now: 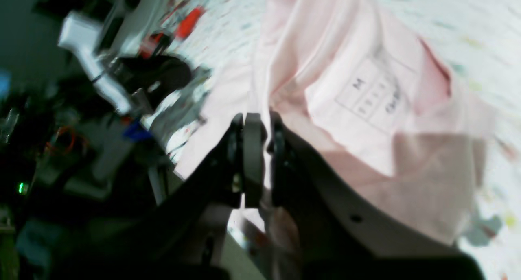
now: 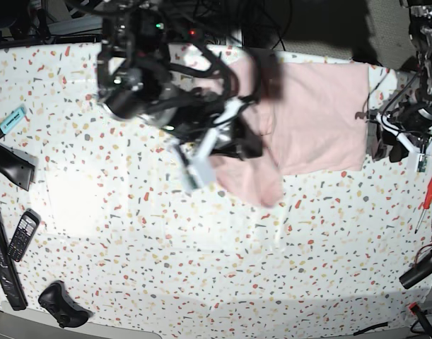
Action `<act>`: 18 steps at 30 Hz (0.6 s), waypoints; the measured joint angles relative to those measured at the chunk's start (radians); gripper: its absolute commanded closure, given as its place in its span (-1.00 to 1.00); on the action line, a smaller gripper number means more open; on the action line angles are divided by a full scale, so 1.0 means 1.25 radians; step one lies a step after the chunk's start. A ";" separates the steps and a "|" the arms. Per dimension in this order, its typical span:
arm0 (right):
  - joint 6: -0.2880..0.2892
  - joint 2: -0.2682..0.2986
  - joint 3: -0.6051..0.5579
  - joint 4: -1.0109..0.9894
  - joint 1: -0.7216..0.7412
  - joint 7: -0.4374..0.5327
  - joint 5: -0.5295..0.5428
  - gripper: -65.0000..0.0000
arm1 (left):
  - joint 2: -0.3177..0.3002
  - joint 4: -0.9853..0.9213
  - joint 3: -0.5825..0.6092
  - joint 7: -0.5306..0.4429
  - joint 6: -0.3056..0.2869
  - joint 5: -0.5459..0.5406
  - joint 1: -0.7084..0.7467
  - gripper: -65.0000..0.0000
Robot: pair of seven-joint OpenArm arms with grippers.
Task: Fold the T-shirt properly
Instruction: 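Lift the shirt end with the right gripper and fold it over toward the left gripper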
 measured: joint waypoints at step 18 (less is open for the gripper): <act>-0.052 -0.028 -0.308 -0.083 0.039 0.152 -0.111 1.00 | 0.000 0.000 0.000 0.000 0.000 0.000 0.000 0.22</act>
